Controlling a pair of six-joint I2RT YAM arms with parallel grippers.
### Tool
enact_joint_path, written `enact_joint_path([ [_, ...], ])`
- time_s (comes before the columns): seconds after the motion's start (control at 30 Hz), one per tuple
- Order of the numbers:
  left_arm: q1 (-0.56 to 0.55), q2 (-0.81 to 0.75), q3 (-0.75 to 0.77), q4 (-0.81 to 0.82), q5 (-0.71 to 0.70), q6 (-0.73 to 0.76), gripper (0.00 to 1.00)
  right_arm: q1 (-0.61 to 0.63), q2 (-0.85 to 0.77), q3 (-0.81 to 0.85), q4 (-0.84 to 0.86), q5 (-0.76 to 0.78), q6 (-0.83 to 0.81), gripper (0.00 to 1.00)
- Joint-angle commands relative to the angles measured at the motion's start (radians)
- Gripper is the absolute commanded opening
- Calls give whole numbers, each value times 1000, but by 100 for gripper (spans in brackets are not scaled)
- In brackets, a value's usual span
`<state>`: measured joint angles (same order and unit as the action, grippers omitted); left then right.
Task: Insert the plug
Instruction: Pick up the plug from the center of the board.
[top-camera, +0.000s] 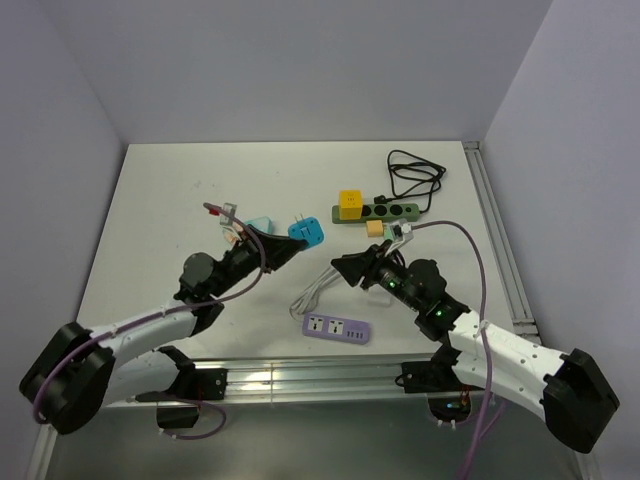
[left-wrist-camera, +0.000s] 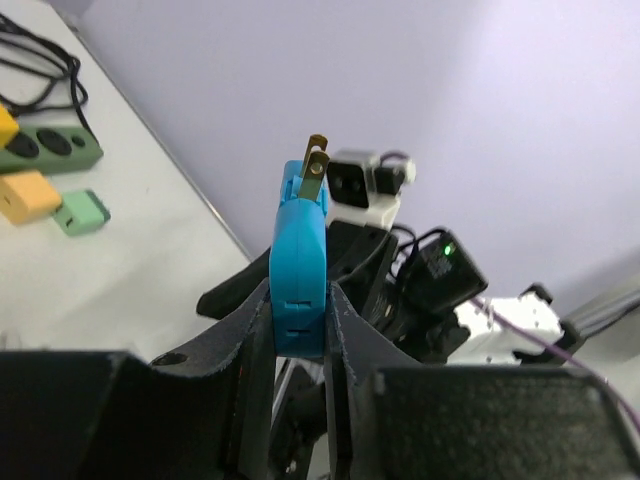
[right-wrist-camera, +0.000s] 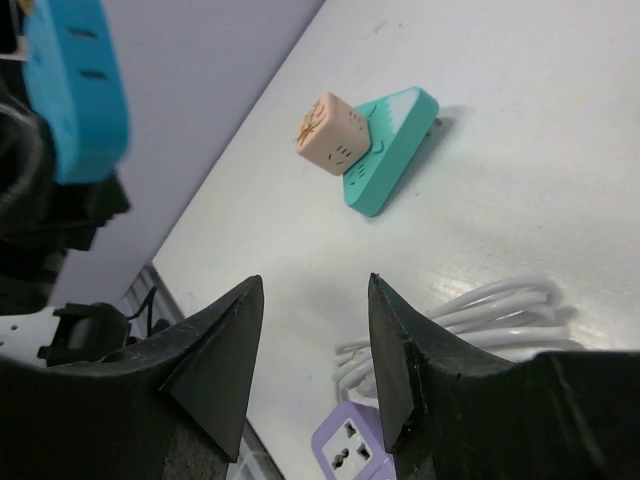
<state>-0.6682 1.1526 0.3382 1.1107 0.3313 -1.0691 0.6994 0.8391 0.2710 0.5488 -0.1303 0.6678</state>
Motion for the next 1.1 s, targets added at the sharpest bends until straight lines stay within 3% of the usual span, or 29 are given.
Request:
enact_joint_path([
  [0.0, -2, -111, 70, -247, -92, 28, 0, -5, -34, 53, -58, 69, -86, 53],
  [0.2, -2, -214, 209, -790, -300, -89, 0, 12, -34, 62, -53, 83, -129, 52],
  [0.33, -1, -206, 298, -955, -302, -181, 0, 26, -50, 54, -32, 67, -174, 53],
  [0.67, 39, -229, 309, -1100, -126, -383, 0, 120, -72, 36, 17, 119, -324, 59],
  [0.8, 100, -274, 272, -1108, -13, -468, 0, 213, -37, -19, 194, 201, -460, 63],
  [0.83, 123, -269, 271, -1108, 65, -476, 0, 250, -25, -47, 230, 207, -532, 75],
  [0.93, 203, -235, 294, -1172, 156, -444, 0, 307, 5, -43, 269, 236, -656, 90],
  [1.07, 231, -150, 297, -1178, 288, -422, 0, 422, 2, -3, 224, 363, -795, 90],
])
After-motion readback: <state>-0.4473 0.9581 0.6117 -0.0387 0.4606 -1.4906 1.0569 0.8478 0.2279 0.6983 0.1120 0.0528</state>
